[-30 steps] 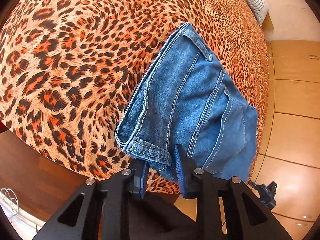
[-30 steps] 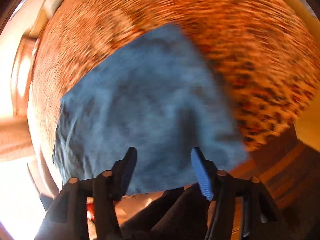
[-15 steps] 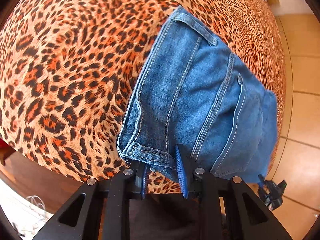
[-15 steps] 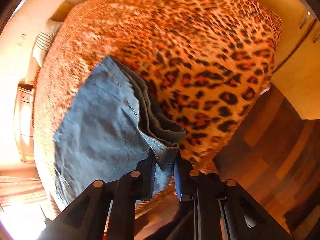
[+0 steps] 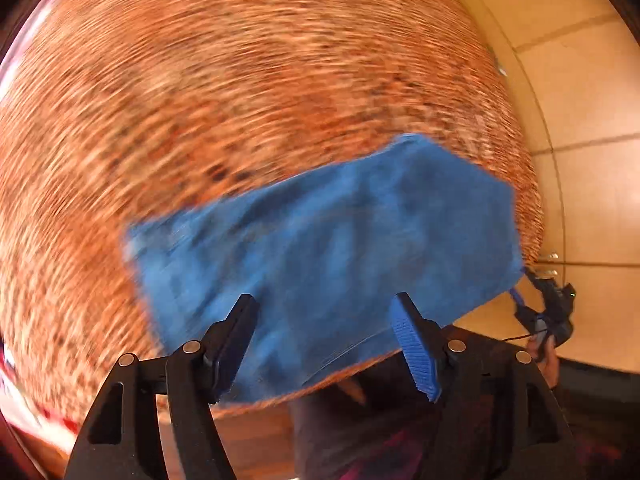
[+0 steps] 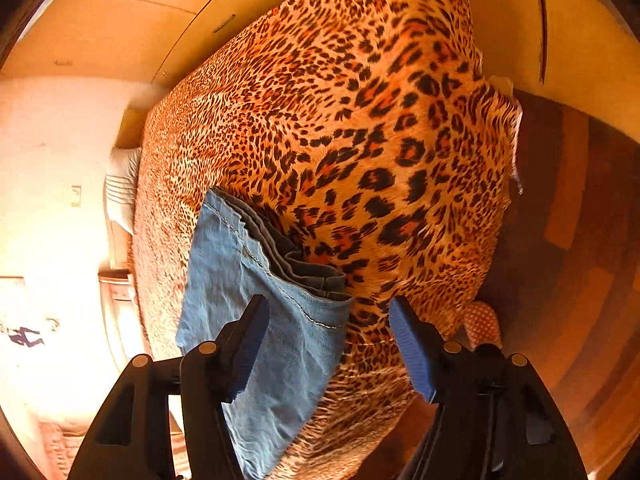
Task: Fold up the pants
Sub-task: 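Lay the folded jeans on the bed and open both grippers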
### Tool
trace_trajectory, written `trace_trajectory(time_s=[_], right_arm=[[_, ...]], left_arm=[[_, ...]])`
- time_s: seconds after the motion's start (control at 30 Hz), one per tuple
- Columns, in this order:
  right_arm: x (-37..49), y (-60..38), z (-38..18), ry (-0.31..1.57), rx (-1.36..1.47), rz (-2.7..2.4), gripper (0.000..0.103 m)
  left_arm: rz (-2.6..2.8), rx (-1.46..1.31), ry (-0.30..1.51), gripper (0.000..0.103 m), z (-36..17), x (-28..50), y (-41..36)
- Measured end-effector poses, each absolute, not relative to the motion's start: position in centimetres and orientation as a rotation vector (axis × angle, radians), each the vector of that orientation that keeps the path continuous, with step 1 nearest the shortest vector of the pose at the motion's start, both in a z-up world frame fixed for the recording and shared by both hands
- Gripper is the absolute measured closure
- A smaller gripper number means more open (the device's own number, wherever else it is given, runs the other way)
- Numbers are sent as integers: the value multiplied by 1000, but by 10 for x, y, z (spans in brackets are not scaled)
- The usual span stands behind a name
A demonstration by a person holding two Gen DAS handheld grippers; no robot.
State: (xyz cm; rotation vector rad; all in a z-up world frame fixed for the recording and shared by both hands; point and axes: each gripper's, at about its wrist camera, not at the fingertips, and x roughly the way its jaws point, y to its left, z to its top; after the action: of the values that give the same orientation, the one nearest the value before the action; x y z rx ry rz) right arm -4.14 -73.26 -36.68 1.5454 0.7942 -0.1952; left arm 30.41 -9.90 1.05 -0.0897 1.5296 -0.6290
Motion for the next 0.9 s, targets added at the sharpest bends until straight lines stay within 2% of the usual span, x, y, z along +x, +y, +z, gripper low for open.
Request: trace_trajectory(time_s=[0.23, 0.47, 0.63, 0.9], right_arm=[[-10, -709, -355, 769, 1472, -95, 38], [6, -699, -341, 820, 1313, -18, 38], [3, -703, -344, 814, 1326, 29, 38], [1, -715, -361, 778, 1420, 64, 38]], left_arm=[[-957, 203, 1568, 34, 14, 328, -370], [-1122, 489, 1640, 34, -25, 328, -558], [-1124, 705, 1618, 34, -65, 335, -622], [-1113, 1017, 1603, 32, -117, 319, -662]])
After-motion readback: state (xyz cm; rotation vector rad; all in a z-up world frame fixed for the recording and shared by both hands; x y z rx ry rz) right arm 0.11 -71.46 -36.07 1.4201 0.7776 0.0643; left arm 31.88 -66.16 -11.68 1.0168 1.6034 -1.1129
